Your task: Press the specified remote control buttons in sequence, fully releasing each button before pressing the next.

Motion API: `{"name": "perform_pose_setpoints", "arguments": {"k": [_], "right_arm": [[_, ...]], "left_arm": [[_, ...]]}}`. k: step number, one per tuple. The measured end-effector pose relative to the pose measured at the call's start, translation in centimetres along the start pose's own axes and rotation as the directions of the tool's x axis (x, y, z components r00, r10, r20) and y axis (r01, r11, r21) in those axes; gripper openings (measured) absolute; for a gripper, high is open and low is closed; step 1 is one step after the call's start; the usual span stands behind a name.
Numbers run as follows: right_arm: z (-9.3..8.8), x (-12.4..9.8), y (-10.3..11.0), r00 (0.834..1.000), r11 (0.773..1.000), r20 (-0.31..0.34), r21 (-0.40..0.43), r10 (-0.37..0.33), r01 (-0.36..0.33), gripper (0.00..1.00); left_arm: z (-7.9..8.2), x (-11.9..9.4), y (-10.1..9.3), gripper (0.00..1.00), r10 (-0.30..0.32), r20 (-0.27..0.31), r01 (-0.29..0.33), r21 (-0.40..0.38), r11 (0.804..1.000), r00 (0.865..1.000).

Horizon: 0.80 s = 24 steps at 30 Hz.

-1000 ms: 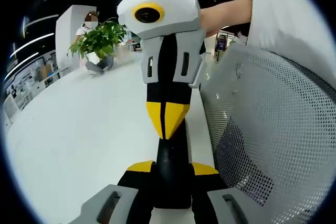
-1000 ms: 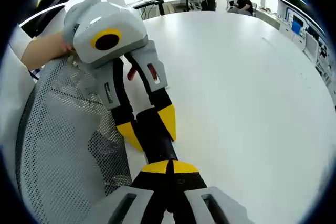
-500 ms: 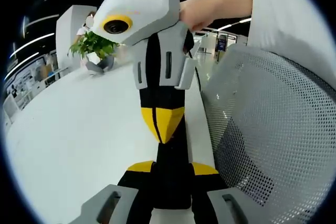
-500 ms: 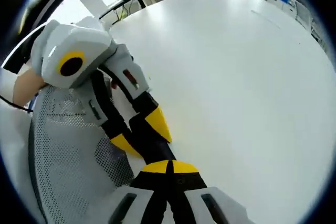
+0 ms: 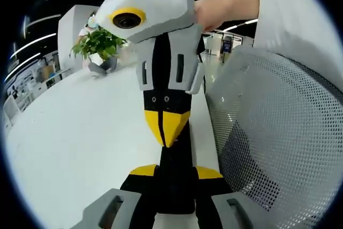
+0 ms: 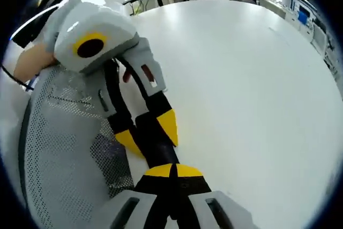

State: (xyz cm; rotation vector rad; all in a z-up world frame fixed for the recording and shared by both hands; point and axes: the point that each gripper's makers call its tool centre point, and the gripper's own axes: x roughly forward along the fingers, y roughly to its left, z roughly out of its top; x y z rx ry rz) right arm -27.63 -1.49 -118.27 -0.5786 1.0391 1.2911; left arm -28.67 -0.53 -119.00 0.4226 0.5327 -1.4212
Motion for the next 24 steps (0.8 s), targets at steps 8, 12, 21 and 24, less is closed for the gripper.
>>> {"name": "perform_pose_setpoints", "arguments": {"k": [8,12,21,24], "right_arm": [[0.5,0.0,1.8,0.999,0.997,0.049,-0.076,-0.022,0.026,0.0],[0.5,0.5,1.6,0.999,0.993,0.023,-0.111,-0.029,0.032,0.0],[0.6,0.7,1.7,0.998,0.979,0.001,-0.196,-0.063,0.062,0.0],[0.6,0.6,1.6,0.998,0.974,-0.006,-0.216,-0.069,0.066,0.0]], "left_arm": [[0.0,0.0,0.0,0.25,0.001,0.0,-0.001,0.0,1.0,1.0],[0.0,-0.1,0.0,0.25,0.002,-0.001,-0.002,0.0,1.0,1.0],[0.0,-0.1,0.0,0.25,0.0,-0.001,0.0,0.002,1.0,1.0],[0.0,-0.1,0.0,0.25,-0.001,0.0,0.001,0.0,1.0,1.0]]}}
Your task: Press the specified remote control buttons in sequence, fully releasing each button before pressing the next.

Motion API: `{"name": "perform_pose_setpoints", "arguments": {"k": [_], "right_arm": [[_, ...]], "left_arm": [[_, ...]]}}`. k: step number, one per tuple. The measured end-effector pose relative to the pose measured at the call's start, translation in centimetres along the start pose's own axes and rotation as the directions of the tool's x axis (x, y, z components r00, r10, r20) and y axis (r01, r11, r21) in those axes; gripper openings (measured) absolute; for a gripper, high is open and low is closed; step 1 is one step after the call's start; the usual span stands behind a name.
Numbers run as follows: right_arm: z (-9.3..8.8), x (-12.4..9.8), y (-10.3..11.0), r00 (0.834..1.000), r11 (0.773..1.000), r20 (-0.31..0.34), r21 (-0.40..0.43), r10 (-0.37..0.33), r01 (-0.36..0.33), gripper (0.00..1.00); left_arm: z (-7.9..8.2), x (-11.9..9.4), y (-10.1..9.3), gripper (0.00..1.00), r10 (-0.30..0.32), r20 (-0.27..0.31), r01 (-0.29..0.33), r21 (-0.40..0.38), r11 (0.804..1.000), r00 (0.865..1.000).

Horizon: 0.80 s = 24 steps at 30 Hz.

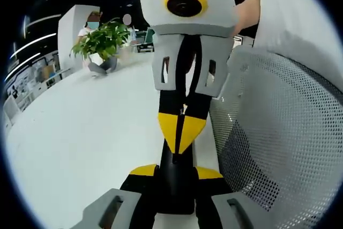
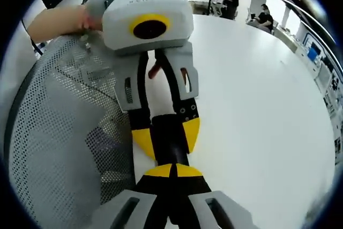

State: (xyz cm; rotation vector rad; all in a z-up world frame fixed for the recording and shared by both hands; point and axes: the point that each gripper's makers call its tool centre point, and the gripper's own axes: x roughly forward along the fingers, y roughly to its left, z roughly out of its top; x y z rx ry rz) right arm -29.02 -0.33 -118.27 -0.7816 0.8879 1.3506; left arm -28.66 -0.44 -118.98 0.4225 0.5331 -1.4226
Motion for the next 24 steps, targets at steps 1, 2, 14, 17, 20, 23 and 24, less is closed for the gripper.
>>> {"name": "perform_pose_setpoints", "arguments": {"k": [1,2,14,17,20,23,24], "right_arm": [[-0.01,-0.02,-0.04,1.0,1.0,0.002,0.003,0.001,-0.001,0.0],[-0.02,-0.04,-0.01,1.0,1.0,0.004,0.005,0.002,-0.002,0.0],[0.41,-0.43,-0.07,0.998,0.999,0.056,0.042,0.008,-0.011,0.0],[0.27,0.09,0.17,0.999,0.999,0.046,0.044,0.021,-0.023,0.0],[0.34,-0.05,0.1,0.999,0.999,0.047,0.038,0.017,-0.019,0.0],[0.37,0.07,0.14,0.999,1.0,0.032,0.015,0.017,-0.018,0.0],[0.39,0.09,0.09,1.0,1.0,0.023,0.024,0.019,-0.019,0.0]], "left_arm": [[0.0,0.0,0.0,0.25,0.0,0.001,0.0,-0.001,1.0,1.0],[0.0,-0.01,0.0,0.25,0.0,0.001,0.0,-0.001,1.0,1.0],[0.02,-0.03,0.0,0.25,0.005,0.003,-0.005,-0.01,1.0,1.0],[0.01,-0.05,0.0,0.25,0.005,0.005,-0.005,-0.012,1.0,1.0],[-0.02,-0.04,-0.01,0.25,0.005,0.005,-0.005,-0.012,1.0,1.0],[-0.02,-0.04,-0.02,0.25,0.007,0.004,-0.007,-0.013,1.0,1.0],[-0.03,-0.03,-0.03,0.25,0.007,0.003,-0.007,-0.013,1.0,1.0]]}}
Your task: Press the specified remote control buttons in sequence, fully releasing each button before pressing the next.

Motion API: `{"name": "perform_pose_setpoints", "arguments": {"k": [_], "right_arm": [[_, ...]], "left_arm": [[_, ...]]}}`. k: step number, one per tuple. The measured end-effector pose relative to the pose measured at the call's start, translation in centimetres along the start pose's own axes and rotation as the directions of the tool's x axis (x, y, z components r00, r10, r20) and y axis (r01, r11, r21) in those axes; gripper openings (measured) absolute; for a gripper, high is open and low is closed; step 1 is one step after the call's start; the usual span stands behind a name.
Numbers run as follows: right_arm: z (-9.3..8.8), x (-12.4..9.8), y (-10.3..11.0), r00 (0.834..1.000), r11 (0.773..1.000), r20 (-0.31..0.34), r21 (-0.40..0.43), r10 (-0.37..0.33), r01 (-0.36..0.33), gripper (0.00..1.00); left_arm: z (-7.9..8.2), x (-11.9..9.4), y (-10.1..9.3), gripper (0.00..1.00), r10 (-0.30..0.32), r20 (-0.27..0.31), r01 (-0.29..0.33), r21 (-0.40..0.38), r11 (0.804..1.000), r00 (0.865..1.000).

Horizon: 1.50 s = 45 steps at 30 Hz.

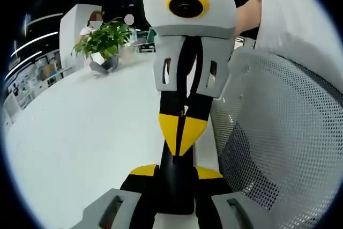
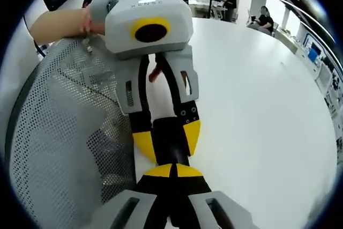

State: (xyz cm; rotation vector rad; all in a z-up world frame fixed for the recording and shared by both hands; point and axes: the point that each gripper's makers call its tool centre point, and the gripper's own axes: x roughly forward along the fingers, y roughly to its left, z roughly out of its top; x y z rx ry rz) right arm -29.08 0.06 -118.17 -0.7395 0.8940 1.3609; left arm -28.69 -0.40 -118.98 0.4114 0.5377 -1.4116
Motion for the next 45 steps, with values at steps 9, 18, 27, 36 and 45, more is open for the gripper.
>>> {"name": "perform_pose_setpoints", "arguments": {"k": [9,18,27,36,45], "right_arm": [[-0.15,0.17,0.01,0.998,0.999,-0.054,-0.043,-0.036,0.034,0.0],[0.0,-0.24,-0.01,0.999,0.999,0.033,0.033,-0.005,0.004,0.0],[0.56,0.2,0.56,1.0,1.0,0.03,-0.021,-0.005,0.006,0.0],[0.66,0.37,0.43,1.0,1.0,0.003,-0.014,0.007,-0.007,0.0],[0.58,0.53,0.55,0.998,1.0,-0.065,-0.008,0.015,-0.015,0.0]], "left_arm": [[-0.04,0.06,0.01,0.25,0.002,-0.006,-0.002,0.004,1.0,1.0],[0.03,0.07,0.01,0.25,0.002,0.003,-0.002,-0.01,1.0,1.0],[0.11,0.03,-0.01,0.25,0.002,0.004,-0.002,-0.011,1.0,1.0],[0.04,0.06,0.03,0.25,0.003,-0.001,-0.003,-0.006,1.0,1.0],[0.07,0.06,-0.01,0.25,0.005,-0.008,-0.005,-0.004,1.0,1.0]]}}
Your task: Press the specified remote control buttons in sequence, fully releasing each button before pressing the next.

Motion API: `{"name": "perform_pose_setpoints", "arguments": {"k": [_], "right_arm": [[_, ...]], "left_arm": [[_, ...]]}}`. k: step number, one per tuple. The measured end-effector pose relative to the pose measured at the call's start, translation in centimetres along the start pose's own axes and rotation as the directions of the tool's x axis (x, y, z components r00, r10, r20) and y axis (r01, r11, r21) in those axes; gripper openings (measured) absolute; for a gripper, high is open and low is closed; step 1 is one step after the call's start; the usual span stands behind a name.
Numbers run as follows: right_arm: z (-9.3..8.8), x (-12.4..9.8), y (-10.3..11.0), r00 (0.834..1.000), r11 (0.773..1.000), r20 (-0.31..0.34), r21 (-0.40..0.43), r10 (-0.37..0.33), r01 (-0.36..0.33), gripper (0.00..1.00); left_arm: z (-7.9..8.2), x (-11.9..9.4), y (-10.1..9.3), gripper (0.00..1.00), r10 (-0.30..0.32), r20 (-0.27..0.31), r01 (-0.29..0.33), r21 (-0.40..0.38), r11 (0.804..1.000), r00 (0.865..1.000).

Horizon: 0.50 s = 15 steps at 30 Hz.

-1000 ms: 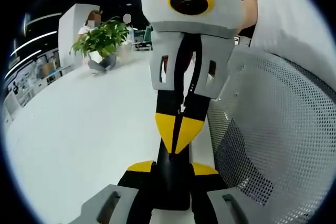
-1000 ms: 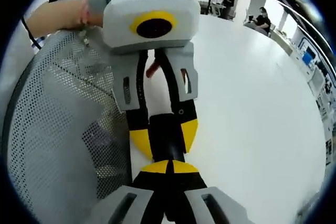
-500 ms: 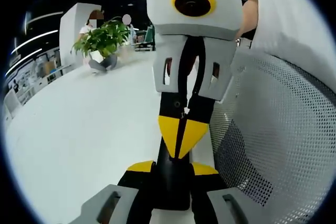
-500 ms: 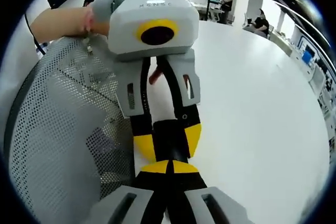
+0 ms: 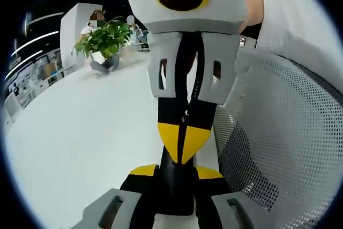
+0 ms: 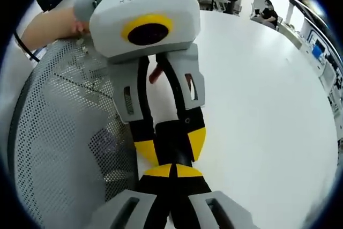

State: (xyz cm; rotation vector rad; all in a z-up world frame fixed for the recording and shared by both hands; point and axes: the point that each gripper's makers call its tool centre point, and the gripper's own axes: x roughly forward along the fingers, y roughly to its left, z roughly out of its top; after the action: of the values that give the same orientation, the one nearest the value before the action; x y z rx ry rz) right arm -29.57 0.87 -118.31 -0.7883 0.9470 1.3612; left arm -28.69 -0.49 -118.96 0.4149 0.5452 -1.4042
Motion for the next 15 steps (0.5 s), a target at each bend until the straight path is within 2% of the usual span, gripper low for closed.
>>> {"name": "perform_pose_setpoints", "arguments": {"k": [4,7,10,13,15], "right_arm": [[-0.08,-0.03,-0.09,1.0,1.0,-0.002,-0.016,-0.015,0.015,0.0],[-0.07,-0.03,-0.15,1.0,1.0,0.007,0.002,-0.019,0.019,0.0],[-0.13,-0.04,-0.04,0.999,0.999,0.019,-0.021,-0.035,0.035,0.0],[-0.17,-0.12,0.02,0.997,0.997,0.052,-0.044,-0.06,0.063,0.0],[-0.13,-0.19,-0.06,0.994,0.997,0.084,-0.028,-0.064,0.066,0.0]], "left_arm": [[0.02,0.0,-0.01,0.25,0.001,0.0,-0.001,-0.001,1.0,1.0],[0.02,0.01,0.0,0.25,0.0,0.002,0.0,-0.005,1.0,1.0],[0.02,0.01,-0.01,0.25,0.001,0.001,-0.001,-0.004,1.0,1.0],[0.03,0.01,-0.01,0.25,0.001,0.0,-0.001,-0.002,1.0,1.0],[0.02,0.01,-0.01,0.25,0.001,0.0,-0.001,-0.002,1.0,1.0]]}}
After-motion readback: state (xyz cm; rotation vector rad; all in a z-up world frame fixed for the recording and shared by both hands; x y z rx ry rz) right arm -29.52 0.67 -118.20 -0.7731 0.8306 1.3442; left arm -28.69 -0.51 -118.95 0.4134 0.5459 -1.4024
